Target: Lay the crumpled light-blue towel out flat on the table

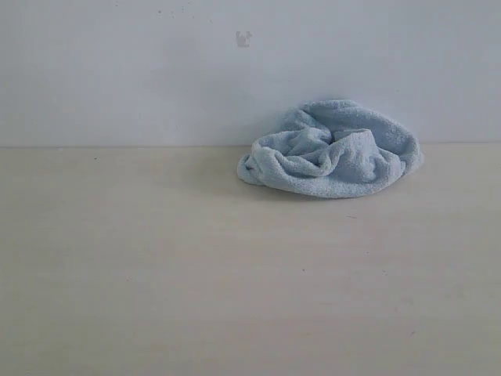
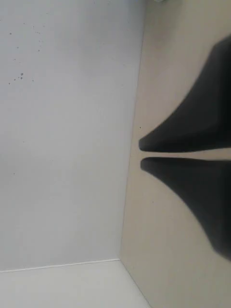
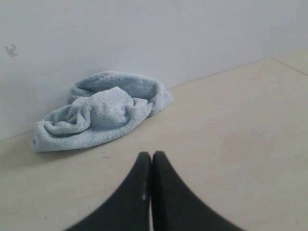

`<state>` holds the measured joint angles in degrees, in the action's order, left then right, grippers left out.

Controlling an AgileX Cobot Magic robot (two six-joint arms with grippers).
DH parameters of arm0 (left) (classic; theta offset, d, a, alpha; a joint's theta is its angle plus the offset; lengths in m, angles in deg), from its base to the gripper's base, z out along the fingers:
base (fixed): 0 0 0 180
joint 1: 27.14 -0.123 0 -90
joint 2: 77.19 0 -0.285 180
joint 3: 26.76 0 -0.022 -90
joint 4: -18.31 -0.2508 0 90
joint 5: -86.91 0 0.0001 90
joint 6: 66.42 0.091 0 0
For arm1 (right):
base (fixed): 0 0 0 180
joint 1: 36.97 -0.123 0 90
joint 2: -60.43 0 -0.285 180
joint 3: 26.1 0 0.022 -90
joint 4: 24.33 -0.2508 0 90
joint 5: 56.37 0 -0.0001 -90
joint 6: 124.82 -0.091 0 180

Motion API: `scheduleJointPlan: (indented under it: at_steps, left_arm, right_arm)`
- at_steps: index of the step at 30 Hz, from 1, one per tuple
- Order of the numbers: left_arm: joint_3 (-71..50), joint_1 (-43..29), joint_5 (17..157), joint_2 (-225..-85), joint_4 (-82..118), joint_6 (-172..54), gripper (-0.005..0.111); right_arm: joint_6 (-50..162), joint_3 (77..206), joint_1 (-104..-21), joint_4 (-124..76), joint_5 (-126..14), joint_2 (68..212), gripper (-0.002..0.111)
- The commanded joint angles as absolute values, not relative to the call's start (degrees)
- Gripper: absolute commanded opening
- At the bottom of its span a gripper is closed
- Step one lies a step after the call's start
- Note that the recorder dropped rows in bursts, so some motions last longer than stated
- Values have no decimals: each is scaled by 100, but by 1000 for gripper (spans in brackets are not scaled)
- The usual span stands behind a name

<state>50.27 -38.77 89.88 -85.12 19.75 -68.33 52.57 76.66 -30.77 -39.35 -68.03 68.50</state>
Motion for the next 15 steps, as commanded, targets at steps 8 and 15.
scheduleJointPlan:
  at_steps: [8, 15]
  left_arm:
    - [5046, -3858, 8994, -8498, 1977, -6804, 4]
    - [5046, -3858, 8994, -8498, 1977, -6804, 4]
  right_arm:
    - [5259, 7668, -3070, -3910, -6776, 6822, 0]
    - [5208, 7668, -3070, -3950, -6750, 6822, 0]
